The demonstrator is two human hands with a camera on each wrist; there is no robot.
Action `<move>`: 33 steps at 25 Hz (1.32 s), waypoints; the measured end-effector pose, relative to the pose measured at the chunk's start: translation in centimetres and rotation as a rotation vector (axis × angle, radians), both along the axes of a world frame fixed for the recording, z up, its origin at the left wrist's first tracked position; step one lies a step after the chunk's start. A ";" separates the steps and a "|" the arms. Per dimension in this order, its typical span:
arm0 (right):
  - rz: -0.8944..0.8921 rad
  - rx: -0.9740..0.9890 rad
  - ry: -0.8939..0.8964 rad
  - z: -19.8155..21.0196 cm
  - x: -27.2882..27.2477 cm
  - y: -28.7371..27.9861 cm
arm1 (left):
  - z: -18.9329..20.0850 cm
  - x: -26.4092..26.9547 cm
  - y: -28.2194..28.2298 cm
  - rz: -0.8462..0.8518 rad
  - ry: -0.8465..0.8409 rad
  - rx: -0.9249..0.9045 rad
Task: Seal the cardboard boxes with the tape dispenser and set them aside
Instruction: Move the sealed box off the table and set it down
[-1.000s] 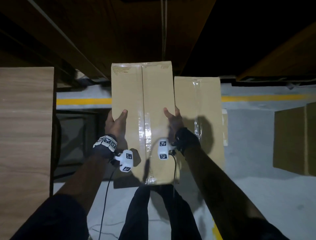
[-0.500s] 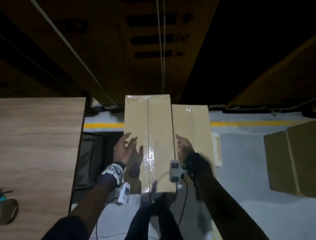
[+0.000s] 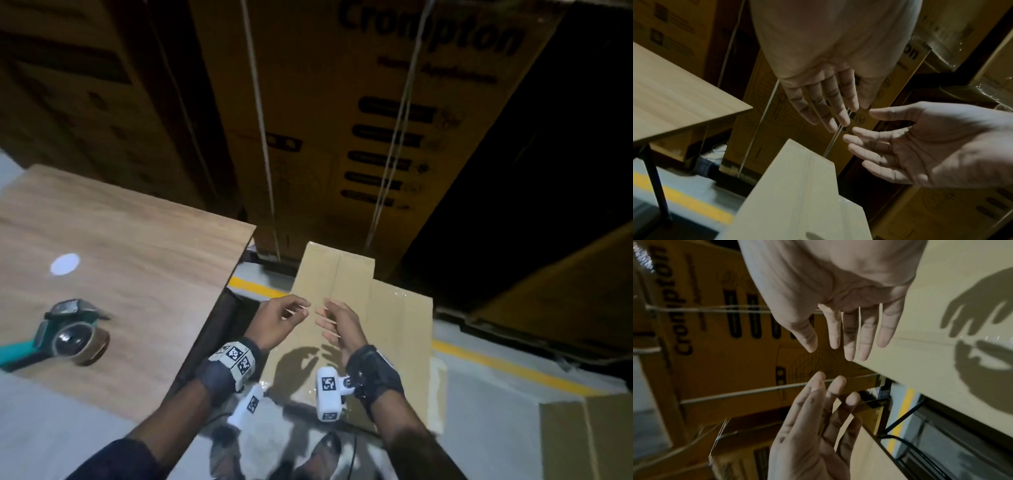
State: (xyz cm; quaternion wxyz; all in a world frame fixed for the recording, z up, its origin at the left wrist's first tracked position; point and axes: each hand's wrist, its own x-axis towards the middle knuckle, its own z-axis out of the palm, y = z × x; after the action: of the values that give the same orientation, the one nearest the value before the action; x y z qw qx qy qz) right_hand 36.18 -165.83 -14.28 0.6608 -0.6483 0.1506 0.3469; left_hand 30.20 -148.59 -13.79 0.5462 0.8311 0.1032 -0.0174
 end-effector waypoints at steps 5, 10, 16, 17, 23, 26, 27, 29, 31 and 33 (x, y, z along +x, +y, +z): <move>0.200 -0.031 -0.132 1.7 -5.6 9.6 | 1.6 -8.6 8.1 0.072 -0.040 0.008; 0.367 -0.025 -0.223 1.8 -14.3 22.9 | 0.8 -19.9 19.5 0.266 -0.066 -0.042; 0.635 -0.014 -0.248 3.5 -26.9 41.4 | 0.9 -33.0 36.4 0.461 -0.134 -0.044; 0.679 -0.021 -0.255 4.0 -28.9 44.8 | 0.9 -35.5 39.3 0.505 -0.125 -0.056; 0.903 -0.014 -0.318 4.8 -35.5 62.3 | 2.1 -45.3 53.9 0.745 -0.146 -0.076; 0.953 0.002 -0.306 4.1 -37.0 69.3 | 1.7 -47.9 59.9 0.844 -0.142 -0.090; 0.967 0.022 -0.301 3.7 -37.4 72.3 | 1.1 -48.4 62.3 0.866 -0.139 -0.089; 1.024 0.026 -0.314 2.9 -37.5 78.5 | 0.0 -49.1 67.5 0.908 -0.108 -0.095; 1.054 0.037 -0.312 1.4 -37.2 85.1 | -1.4 -49.6 73.8 0.936 -0.082 -0.094; 1.101 0.049 -0.301 0.5 -36.8 92.8 | -2.2 -49.8 81.2 0.934 -0.028 -0.013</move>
State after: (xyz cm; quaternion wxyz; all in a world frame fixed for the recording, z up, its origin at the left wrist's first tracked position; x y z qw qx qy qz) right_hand -0.59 -73.01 -13.80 0.4116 -0.6581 -0.3133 0.5471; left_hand -19.63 -67.44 -15.96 0.5023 0.6924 0.4587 0.2407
